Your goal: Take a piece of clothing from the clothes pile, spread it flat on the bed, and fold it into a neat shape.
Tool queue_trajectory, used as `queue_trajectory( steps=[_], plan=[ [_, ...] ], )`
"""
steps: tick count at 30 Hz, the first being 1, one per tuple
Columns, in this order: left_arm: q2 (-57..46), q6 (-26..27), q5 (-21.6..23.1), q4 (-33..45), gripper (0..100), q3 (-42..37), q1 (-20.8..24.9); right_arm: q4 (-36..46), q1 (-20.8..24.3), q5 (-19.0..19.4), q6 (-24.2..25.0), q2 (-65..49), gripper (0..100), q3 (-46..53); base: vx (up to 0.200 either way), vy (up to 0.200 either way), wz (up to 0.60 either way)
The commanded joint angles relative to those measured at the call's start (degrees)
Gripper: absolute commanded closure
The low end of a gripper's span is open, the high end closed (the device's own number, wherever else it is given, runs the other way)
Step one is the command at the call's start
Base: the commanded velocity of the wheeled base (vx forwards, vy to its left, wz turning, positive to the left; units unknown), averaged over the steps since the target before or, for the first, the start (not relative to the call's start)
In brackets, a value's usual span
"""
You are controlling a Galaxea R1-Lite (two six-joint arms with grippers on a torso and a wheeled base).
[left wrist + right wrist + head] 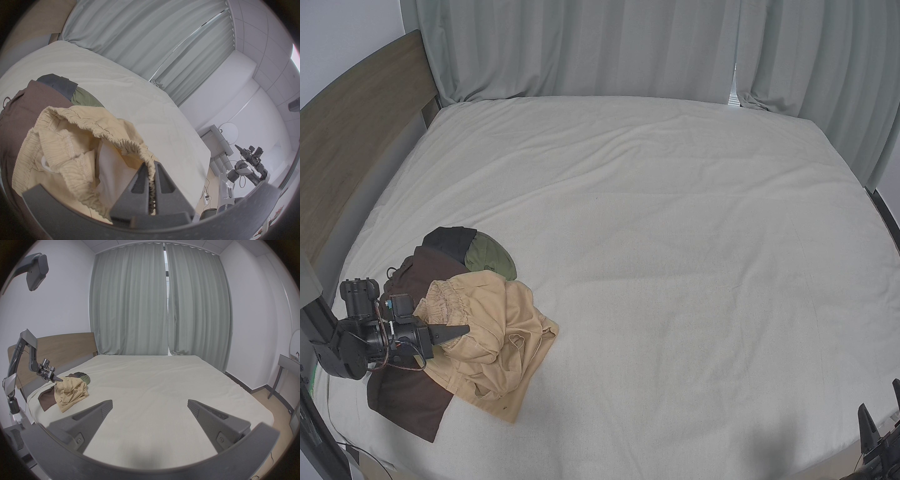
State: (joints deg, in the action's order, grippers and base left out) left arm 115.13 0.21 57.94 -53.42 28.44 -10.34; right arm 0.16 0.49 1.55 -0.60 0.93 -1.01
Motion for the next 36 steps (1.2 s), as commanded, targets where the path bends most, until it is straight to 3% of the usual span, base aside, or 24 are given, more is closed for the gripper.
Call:
queue_trajectory(
  steps=[1,17,28,36],
  plan=[
    [-3.86,-0.3,0.07,-0.02,100,-1.81,-0.21,0.02,-0.05,0.03,-0.02,-0.93,0,0.92,0.0,0.0,0.0],
    [-15.46,-11.81,-1.96,-0.02,100,-5.59,-0.12,0.02,-0.05,0.03,-0.02,-0.93,0,0.92,0.0,0.0,0.0],
    [-18.27,-14.71,-2.31,0.07,100,-9.1,0.05,0.02,-0.05,0.03,-0.02,-0.93,0,0.92,0.0,0.0,0.0],
    [-20.29,-16.73,-5.03,-0.02,100,-9.46,0.41,0.02,-0.05,0.03,-0.02,-0.93,0,0.92,0.0,0.0,0.0]
  ],
)
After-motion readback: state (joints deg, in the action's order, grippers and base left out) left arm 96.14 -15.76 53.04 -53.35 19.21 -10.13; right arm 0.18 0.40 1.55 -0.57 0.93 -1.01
